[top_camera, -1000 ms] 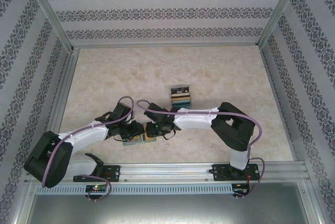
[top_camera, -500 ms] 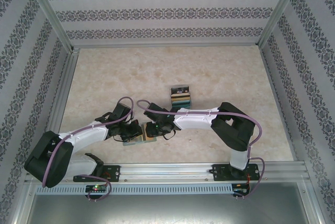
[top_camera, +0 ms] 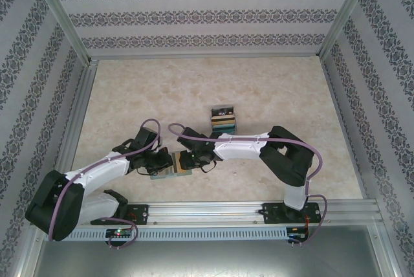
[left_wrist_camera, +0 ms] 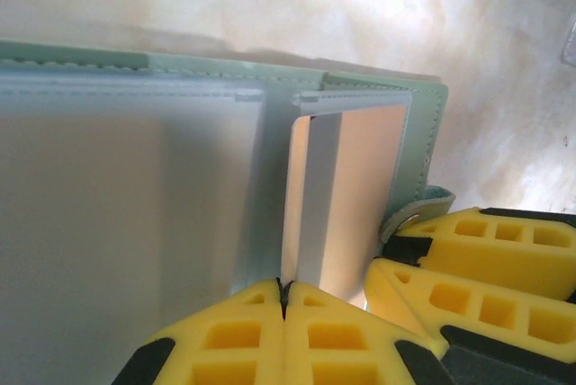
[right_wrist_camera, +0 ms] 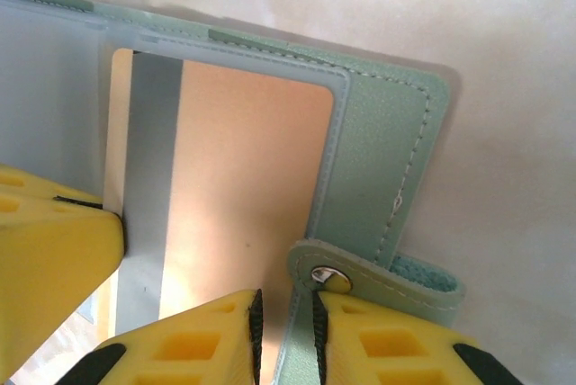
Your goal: Take the credit cards out of the card holder
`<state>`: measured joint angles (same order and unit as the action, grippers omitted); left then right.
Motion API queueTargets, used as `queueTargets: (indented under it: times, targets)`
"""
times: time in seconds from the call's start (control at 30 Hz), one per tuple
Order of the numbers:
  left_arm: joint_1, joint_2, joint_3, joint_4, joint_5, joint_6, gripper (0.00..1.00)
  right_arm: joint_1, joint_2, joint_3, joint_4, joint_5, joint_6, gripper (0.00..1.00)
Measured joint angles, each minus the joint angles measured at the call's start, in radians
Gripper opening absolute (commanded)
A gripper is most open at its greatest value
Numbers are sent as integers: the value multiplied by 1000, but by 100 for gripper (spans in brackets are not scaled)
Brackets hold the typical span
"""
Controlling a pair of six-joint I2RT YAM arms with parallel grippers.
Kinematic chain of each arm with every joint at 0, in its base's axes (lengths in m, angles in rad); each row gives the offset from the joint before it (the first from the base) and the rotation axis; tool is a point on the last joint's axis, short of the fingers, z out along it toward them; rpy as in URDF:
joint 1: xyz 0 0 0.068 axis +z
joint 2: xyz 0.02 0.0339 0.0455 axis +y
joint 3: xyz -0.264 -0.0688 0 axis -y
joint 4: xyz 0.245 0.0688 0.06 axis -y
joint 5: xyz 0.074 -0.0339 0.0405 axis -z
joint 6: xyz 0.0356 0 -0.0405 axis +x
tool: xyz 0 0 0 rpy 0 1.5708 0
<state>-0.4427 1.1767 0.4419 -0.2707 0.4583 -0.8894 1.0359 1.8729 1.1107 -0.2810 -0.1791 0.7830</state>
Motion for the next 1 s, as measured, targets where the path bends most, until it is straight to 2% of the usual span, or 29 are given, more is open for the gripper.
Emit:
queueTargets:
  times: [0.47,0.57,0.83,1.0]
  targets:
    - [18,-18,-4,-33,-11,21,0,0,0,0,-1,1,0,24]
    - [19,-16,-7,-28,-9,21,0,0,-2,0,-2,2,-5,17]
    - [19,14,-12,8,7,20,0,1,-5,3,-1,-11,-28,8]
    - [19,14,-13,16,9,20,0,1,-2,23,0,-32,-31,7]
